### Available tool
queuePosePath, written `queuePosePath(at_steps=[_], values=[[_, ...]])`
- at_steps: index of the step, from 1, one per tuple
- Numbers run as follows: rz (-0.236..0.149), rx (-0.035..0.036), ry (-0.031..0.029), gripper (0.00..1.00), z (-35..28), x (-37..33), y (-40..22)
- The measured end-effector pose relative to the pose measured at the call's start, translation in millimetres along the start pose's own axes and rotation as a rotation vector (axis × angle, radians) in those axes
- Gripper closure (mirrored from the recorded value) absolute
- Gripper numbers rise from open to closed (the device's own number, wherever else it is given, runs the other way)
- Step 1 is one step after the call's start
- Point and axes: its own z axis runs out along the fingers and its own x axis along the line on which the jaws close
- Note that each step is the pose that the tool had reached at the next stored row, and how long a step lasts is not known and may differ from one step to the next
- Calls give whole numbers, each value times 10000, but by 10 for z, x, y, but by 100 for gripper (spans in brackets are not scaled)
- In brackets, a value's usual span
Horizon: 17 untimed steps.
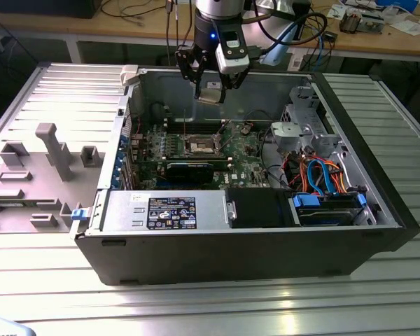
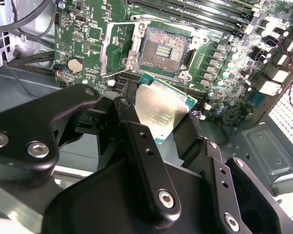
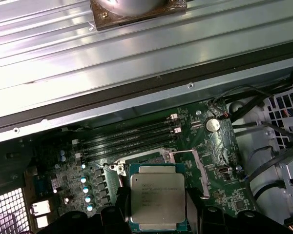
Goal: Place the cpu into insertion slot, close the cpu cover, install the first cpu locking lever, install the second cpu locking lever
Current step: 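Place the cpu into insertion slot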
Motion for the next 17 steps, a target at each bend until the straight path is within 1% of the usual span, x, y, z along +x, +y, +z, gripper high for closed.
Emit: queuePosePath(at_steps=[17], values=[[198,-4,-17,45,0,0,0]])
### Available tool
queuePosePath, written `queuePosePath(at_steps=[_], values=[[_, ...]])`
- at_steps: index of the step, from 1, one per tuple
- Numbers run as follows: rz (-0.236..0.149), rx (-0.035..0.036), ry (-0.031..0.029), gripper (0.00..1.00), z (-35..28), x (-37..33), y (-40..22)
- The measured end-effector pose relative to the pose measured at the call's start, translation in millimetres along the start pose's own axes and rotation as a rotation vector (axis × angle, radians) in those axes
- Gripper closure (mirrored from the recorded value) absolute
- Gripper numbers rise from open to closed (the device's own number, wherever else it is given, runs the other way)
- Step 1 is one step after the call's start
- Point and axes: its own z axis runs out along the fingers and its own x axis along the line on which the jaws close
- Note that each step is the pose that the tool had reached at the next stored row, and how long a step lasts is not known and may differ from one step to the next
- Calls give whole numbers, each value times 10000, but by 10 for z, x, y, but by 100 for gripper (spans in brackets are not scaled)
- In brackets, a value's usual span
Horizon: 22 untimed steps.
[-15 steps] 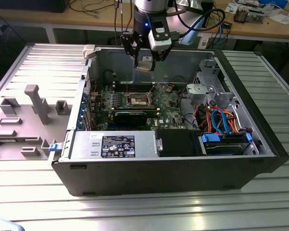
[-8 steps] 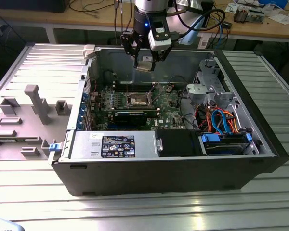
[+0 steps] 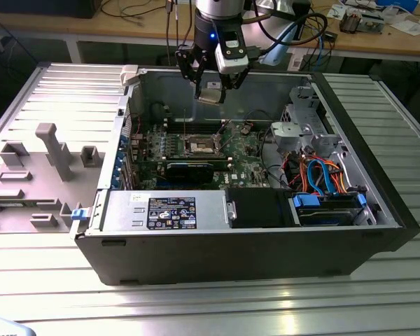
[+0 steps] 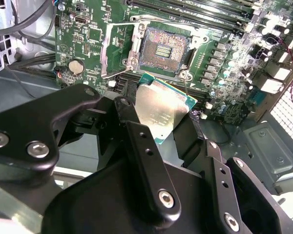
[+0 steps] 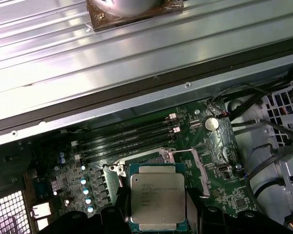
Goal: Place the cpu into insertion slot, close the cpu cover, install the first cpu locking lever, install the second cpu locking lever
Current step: 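Place the cpu into insertion slot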
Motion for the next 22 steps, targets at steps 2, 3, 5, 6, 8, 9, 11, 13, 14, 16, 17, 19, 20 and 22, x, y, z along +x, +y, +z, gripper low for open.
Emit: queuePosePath(at_steps=[2,3,5,6,8,9,11,13,14,16,17,19,20,22], values=[[21,0,-2,45,0,0,0],[34,-1,-3,45,0,0,0],[57,-1,-5,45,0,0,0],[65,-1,-6,45,0,0,0],[89,-2,-8,45,0,0,0],[101,-1,-9,45,0,0,0],[123,-2,-10,45,0,0,0],[142,-3,-12,45,0,0,0],[151,-3,-13,45,0,0,0],[175,-3,-15,45,0,0,0],[184,-3,-15,45,0,0,0],[210,-4,-18,45,0,0,0],[218,-4,-19,45,0,0,0],[236,-5,-20,45,0,0,0]])
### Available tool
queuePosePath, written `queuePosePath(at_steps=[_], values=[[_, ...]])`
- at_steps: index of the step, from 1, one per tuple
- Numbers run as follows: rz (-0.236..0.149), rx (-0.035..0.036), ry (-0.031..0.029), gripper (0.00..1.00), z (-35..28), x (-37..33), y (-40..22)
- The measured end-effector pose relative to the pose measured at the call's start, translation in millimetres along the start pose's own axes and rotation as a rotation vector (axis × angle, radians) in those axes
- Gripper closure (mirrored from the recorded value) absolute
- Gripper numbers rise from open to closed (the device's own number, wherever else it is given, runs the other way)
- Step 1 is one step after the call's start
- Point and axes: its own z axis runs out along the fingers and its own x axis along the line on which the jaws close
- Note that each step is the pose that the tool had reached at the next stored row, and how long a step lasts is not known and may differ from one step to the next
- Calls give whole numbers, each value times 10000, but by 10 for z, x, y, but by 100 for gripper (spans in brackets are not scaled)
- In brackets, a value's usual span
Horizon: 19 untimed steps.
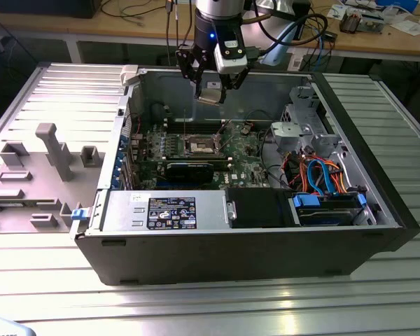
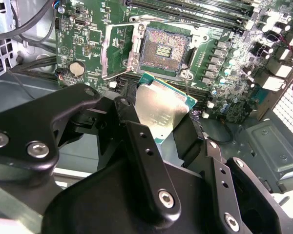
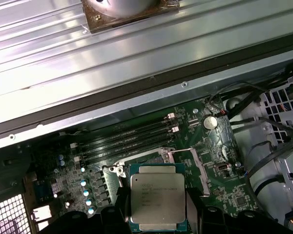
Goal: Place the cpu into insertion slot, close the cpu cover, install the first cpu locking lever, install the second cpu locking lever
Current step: 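Place the cpu into insertion slot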
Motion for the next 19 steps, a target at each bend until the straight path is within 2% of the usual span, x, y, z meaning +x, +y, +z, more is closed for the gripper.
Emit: queuePosePath(at_steps=[19], values=[[209,-4,-18,45,0,0,0]])
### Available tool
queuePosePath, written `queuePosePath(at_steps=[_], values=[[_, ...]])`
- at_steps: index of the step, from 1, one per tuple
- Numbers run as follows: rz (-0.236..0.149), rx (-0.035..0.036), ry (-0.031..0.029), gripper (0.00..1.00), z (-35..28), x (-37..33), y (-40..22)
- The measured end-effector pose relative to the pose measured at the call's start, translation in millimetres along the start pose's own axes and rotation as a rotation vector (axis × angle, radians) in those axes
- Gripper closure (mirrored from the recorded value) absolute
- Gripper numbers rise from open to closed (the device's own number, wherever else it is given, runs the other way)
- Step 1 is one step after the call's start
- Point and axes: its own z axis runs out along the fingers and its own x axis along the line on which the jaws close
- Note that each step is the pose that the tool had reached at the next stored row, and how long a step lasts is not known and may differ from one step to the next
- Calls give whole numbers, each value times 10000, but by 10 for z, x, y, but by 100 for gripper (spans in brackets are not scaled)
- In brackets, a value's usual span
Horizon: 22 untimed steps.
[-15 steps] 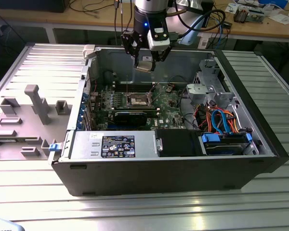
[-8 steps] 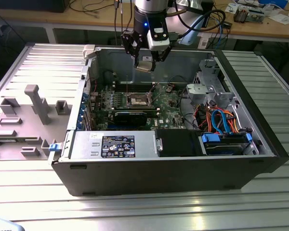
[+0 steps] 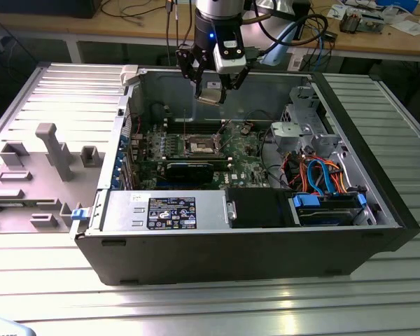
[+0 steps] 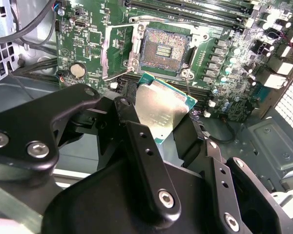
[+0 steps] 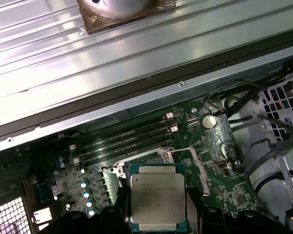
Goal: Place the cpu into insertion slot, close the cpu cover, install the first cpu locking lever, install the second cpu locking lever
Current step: 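Place the cpu into insertion slot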
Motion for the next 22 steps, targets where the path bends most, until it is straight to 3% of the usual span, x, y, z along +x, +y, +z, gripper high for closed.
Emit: queuePosePath(at_steps=[22], values=[[235,-3,-20,45,0,0,0]])
